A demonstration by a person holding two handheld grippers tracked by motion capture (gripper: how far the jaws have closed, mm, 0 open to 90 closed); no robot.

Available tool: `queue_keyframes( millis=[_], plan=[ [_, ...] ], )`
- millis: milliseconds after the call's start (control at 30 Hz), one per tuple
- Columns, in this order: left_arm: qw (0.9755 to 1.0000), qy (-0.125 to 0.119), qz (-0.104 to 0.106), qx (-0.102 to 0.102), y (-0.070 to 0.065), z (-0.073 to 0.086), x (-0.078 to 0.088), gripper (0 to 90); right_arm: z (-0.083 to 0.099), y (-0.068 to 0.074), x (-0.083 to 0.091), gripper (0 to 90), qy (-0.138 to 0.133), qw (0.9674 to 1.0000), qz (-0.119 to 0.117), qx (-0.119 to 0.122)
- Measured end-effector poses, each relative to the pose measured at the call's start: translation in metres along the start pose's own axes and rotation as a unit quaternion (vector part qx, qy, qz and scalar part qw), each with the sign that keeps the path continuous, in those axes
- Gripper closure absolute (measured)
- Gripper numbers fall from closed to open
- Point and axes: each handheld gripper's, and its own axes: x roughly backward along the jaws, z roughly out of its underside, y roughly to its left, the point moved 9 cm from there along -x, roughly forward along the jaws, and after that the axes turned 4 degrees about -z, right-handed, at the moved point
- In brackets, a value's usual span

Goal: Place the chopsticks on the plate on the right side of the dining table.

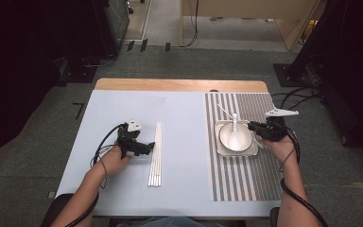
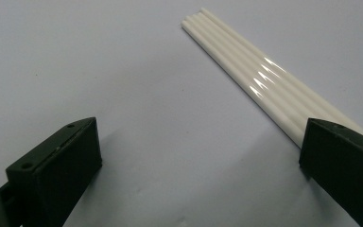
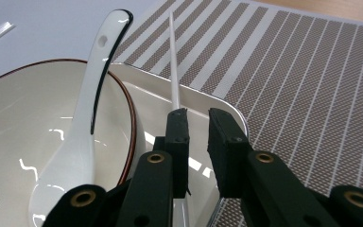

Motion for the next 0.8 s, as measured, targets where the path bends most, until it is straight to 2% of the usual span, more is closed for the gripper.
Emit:
queue_keyframes(
  millis=[200, 433, 600, 633, 733, 800],
  plan=[
    [1.0000, 0.000, 0.000, 0.000, 0.000, 0.000, 0.000, 0.0, -0.010, 0.003, 0.005, 72.7, -0.011, 0.9998, 0.013, 0.010],
    [1.0000, 0.000, 0.000, 0.000, 0.000, 0.000, 0.000, 0.0, -0.026, 0.006, 0.015, 46.9, -0.036, 0.9988, 0.032, 0.000],
    [1.0000, 0.000, 0.000, 0.000, 0.000, 0.000, 0.000, 0.0, -0.032, 0.012, 0.017, 32.2, -0.036, 0.9987, 0.034, -0.011],
    [1.0000, 0.000, 0.000, 0.000, 0.000, 0.000, 0.000, 0.0, -0.033, 0.014, 0.017, 30.2, -0.035, 0.9988, 0.033, -0.011],
    [1.0000, 0.000, 0.000, 0.000, 0.000, 0.000, 0.000, 0.0, -0.038, 0.018, 0.017, 26.9, -0.041, 0.9979, 0.049, -0.006],
    [1.0000, 0.000, 0.000, 0.000, 0.000, 0.000, 0.000, 0.0, -0.042, 0.025, 0.017, 26.5, -0.046, 0.9983, 0.035, -0.008]
  ],
)
